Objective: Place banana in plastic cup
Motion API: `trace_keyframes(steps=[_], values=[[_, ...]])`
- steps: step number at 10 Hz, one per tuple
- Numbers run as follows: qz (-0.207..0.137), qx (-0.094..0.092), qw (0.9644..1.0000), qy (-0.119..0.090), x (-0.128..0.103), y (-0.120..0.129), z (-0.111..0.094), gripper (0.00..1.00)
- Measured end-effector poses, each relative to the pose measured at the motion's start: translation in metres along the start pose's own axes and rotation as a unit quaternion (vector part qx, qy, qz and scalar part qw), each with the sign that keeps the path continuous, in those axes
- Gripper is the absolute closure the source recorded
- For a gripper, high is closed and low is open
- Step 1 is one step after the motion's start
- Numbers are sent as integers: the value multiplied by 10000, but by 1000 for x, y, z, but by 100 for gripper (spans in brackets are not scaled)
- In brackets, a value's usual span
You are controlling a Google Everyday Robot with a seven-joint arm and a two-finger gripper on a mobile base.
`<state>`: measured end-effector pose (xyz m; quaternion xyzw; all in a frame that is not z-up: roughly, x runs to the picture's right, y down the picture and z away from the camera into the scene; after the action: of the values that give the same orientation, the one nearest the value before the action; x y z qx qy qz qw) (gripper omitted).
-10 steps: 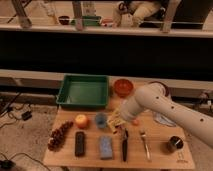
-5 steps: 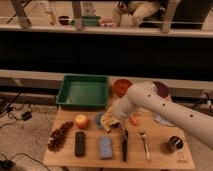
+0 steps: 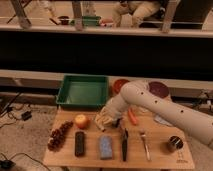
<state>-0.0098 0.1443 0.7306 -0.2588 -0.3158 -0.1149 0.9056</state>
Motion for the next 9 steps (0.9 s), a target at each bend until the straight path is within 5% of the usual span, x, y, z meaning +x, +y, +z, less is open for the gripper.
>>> trace_keyframes(steps=[9], values=[[-102, 2, 9999, -92, 7, -23, 29, 100]])
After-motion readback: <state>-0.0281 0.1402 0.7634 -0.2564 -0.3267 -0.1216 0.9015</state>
